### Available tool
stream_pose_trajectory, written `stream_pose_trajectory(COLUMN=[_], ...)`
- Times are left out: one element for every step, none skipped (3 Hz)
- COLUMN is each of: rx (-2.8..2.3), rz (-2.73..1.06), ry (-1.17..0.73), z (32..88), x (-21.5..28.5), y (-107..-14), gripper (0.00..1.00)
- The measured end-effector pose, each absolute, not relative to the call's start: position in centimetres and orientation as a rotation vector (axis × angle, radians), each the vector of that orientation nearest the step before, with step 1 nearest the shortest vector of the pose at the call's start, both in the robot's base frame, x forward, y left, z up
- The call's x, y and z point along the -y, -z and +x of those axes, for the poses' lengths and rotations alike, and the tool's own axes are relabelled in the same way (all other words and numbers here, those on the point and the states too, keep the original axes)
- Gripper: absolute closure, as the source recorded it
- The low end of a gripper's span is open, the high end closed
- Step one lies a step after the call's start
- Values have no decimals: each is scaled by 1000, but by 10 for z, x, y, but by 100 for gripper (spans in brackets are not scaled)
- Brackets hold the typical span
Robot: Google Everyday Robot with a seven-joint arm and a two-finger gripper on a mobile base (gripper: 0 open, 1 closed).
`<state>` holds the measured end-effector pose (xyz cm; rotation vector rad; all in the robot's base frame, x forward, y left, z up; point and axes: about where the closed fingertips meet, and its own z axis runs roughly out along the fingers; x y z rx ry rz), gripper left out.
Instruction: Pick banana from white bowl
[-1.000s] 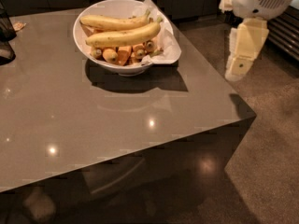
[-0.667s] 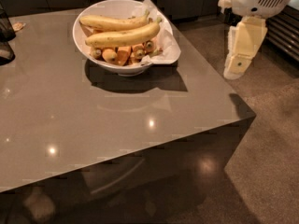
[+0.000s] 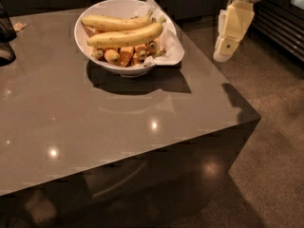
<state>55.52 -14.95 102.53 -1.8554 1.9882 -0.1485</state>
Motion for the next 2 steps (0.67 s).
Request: stream_pose_trajectory(rx=[-1910,-1890], rz=[-1914,-1903], ry=[145,151], z=[584,589], x=[123,118], y=[-1029,-1033], gripper=[0,0])
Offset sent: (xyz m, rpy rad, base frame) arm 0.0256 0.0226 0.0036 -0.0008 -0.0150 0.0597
